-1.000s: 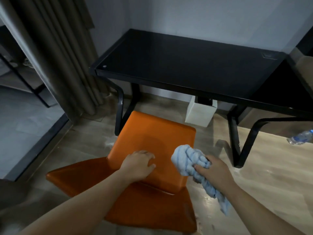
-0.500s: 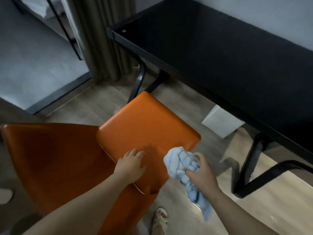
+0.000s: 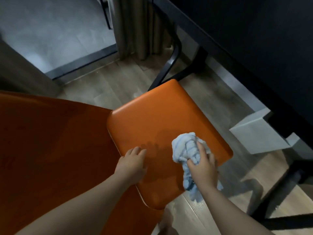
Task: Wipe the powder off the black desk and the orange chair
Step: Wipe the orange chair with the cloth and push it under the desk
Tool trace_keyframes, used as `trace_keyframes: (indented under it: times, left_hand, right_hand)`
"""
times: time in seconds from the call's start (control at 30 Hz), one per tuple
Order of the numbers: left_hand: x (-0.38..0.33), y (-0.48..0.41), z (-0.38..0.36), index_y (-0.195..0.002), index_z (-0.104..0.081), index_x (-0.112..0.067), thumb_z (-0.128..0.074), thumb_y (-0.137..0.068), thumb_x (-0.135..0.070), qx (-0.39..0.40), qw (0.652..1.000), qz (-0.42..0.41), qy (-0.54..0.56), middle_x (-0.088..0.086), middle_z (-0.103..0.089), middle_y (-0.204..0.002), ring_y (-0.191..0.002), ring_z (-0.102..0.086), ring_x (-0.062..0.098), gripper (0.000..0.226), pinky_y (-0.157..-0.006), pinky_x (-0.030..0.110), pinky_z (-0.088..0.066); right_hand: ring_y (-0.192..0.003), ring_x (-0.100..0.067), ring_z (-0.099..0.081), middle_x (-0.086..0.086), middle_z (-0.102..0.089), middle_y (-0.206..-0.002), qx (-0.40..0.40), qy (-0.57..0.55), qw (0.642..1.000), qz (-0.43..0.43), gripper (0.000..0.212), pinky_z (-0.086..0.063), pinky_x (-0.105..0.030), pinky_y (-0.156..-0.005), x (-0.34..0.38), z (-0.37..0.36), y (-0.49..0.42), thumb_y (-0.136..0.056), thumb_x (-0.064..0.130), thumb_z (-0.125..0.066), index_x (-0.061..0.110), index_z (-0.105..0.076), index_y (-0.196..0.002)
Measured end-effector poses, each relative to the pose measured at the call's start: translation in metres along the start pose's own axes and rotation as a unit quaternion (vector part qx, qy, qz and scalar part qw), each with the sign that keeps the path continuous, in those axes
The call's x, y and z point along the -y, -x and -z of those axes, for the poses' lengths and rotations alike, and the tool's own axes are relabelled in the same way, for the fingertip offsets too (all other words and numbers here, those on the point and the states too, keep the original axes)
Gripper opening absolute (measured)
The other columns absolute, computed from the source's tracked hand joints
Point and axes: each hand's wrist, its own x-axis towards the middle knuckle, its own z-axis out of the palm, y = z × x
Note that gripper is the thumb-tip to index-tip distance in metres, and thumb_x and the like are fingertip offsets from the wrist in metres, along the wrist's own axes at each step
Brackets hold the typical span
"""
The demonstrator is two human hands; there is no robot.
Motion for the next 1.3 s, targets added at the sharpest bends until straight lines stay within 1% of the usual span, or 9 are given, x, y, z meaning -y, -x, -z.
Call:
trace_keyframes:
  times: [0.1, 0.3, 0.37, 0.5, 0.7, 0.9, 1.03, 1.13, 1.3]
  left_hand:
    - [-0.003, -0.027, -0.004, -0.150, -0.014, -0.024, -0.050, -0.095, -0.029, -0.014, 1.000, 0.018, 0.019, 0.005, -0.010, -0.158, -0.145, -0.009, 0.028, 0.066, -0.114, 0.046, -0.026]
    - [-0.015, -0.083, -0.013, -0.149, -0.015, -0.029, -0.055, -0.091, -0.033, -0.097, 0.988, 0.096, 0.072, 0.000, -0.007, -0.159, -0.146, -0.004, 0.024, 0.071, -0.117, 0.041, -0.018]
    - [-0.012, -0.098, -0.016, -0.148, -0.015, -0.031, -0.053, -0.091, -0.038, -0.123, 0.983, 0.114, 0.073, -0.001, -0.004, -0.159, -0.147, 0.000, 0.022, 0.069, -0.116, 0.041, -0.014]
    - [0.003, -0.126, -0.015, -0.148, -0.013, -0.035, -0.048, -0.092, -0.046, -0.177, 0.967, 0.163, 0.089, -0.004, 0.001, -0.160, -0.146, 0.008, 0.021, 0.067, -0.117, 0.044, -0.006]
    - [0.040, -0.150, -0.001, -0.150, -0.013, -0.025, -0.047, -0.095, -0.036, -0.263, 0.897, 0.293, 0.203, 0.000, -0.003, -0.159, -0.146, 0.002, 0.021, 0.065, -0.117, 0.044, -0.008]
    - [0.072, -0.150, 0.000, -0.150, -0.012, -0.013, -0.043, -0.088, -0.004, -0.260, 0.835, 0.337, 0.350, 0.006, -0.010, -0.158, -0.145, -0.012, 0.021, 0.070, -0.115, 0.034, -0.018]
    - [0.074, -0.152, -0.009, -0.150, -0.017, -0.011, -0.052, -0.092, -0.014, -0.266, 0.860, 0.267, 0.344, 0.005, -0.012, -0.158, -0.145, -0.014, 0.019, 0.068, -0.114, 0.030, -0.017]
    - [0.076, -0.153, -0.015, -0.149, -0.020, -0.010, -0.053, -0.091, -0.021, -0.262, 0.874, 0.285, 0.295, 0.010, -0.015, -0.157, -0.144, -0.018, 0.022, 0.068, -0.113, 0.030, -0.020]
    - [0.078, -0.151, -0.016, -0.147, -0.026, -0.010, -0.047, -0.093, -0.030, -0.260, 0.885, 0.299, 0.246, 0.009, -0.021, -0.156, -0.141, -0.023, 0.023, 0.061, -0.112, 0.032, -0.024]
  right_hand:
    - [-0.123, -0.028, -0.032, -0.007, -0.032, -0.137, -0.019, 0.123, 0.991, 0.040, 0.074, -0.033, -0.049, -0.098, 0.005, -0.015, -0.037, -0.082, 0.050, -0.058, 0.050, -0.017, -0.144]
    - [-0.141, -0.034, 0.020, 0.002, 0.025, -0.155, 0.112, 0.260, 0.946, 0.160, 0.096, -0.003, -0.070, -0.104, 0.003, -0.056, -0.102, -0.070, 0.082, -0.044, 0.052, 0.012, -0.141]
    - [-0.143, -0.034, 0.013, 0.003, 0.016, -0.158, 0.137, 0.282, 0.930, 0.194, 0.090, -0.008, -0.068, -0.104, 0.003, -0.068, -0.102, -0.072, 0.079, -0.045, 0.052, 0.004, -0.143]
    - [-0.112, -0.036, -0.059, -0.004, -0.060, -0.130, 0.046, 0.233, 0.933, 0.270, 0.080, -0.045, -0.057, -0.079, 0.012, -0.063, -0.114, -0.047, 0.046, -0.089, 0.029, -0.063, -0.121]
    - [-0.118, -0.045, -0.051, -0.023, -0.051, -0.133, -0.070, -0.001, 0.964, 0.257, 0.077, -0.044, -0.053, -0.092, 0.089, -0.053, -0.182, -0.060, 0.022, -0.087, -0.004, -0.053, -0.124]
    - [-0.134, -0.030, -0.025, -0.002, -0.029, -0.149, 0.058, 0.131, 0.899, 0.415, 0.059, -0.025, -0.045, -0.105, 0.213, -0.127, -0.182, -0.084, 0.036, -0.059, 0.028, -0.039, -0.139]
    - [-0.143, -0.036, -0.013, 0.001, -0.034, -0.149, 0.138, 0.238, 0.801, 0.532, 0.038, -0.010, -0.061, -0.108, 0.241, -0.196, -0.138, -0.099, 0.030, -0.032, 0.028, -0.043, -0.135]
    - [-0.139, -0.031, -0.024, 0.004, -0.044, -0.141, 0.118, 0.253, 0.751, 0.599, 0.036, -0.019, -0.055, -0.104, 0.241, -0.196, -0.162, -0.097, 0.033, -0.034, 0.028, -0.050, -0.129]
    - [-0.122, -0.022, -0.039, 0.006, -0.059, -0.117, 0.008, 0.243, 0.872, 0.424, 0.028, -0.026, -0.045, -0.092, 0.229, -0.147, -0.240, -0.089, 0.036, -0.046, 0.030, -0.057, -0.114]
